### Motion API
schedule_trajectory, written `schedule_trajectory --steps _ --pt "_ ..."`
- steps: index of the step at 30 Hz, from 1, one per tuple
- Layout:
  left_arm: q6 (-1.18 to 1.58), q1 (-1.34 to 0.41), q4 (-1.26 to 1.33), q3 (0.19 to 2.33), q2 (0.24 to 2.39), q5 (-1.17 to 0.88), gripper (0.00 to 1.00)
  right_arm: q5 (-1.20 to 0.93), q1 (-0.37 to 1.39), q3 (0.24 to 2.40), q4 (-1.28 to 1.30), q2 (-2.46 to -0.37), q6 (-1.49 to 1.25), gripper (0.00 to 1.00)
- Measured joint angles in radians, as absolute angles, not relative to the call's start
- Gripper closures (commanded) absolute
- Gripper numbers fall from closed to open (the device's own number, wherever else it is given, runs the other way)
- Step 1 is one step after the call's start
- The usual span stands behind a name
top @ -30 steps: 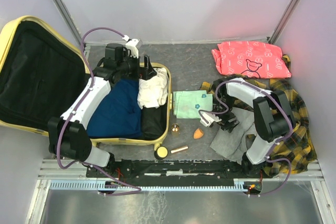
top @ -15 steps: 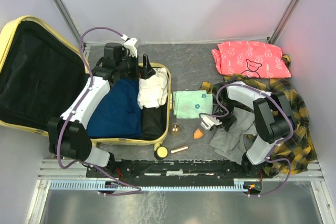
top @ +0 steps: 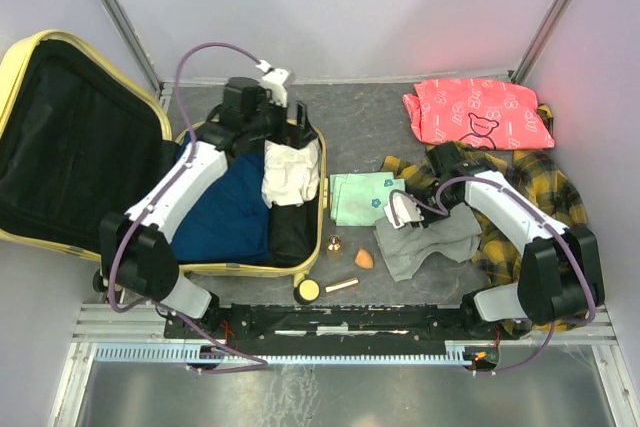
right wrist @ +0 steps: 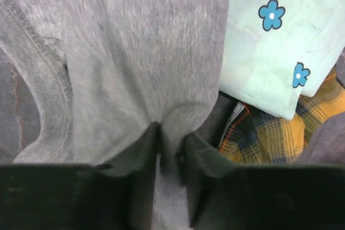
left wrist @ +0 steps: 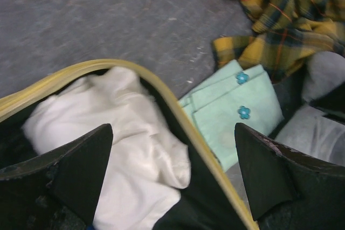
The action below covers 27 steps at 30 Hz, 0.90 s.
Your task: Pack the luggage
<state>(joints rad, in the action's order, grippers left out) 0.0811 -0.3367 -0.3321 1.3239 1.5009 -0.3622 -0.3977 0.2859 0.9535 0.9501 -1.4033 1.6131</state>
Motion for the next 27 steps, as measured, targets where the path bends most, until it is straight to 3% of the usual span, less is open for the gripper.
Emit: schedule_trajectory --steps 2,5,18,27 --pt "0.082 -0.405 -0.316 1.333 1.531 -0.357 0.01 -0.402 0.276 0.921 0.926 -1.375 1.589 0.32" --pt "0.084 -0.491 -0.304 1.362 1.599 -0.373 0.0 -0.413 0.24 0.91 0.911 -1.342 1.536 0.23" --pt "0.085 -0.771 -0.295 1.634 1.995 -0.576 0.11 -0.466 0.046 0.945 0.915 -0.955 1.176 0.11" --pt "0.082 -0.894 -0.309 1.709 2.154 -0.643 0.17 -0.276 0.017 0.938 0.793 -0.81 0.685 0.06"
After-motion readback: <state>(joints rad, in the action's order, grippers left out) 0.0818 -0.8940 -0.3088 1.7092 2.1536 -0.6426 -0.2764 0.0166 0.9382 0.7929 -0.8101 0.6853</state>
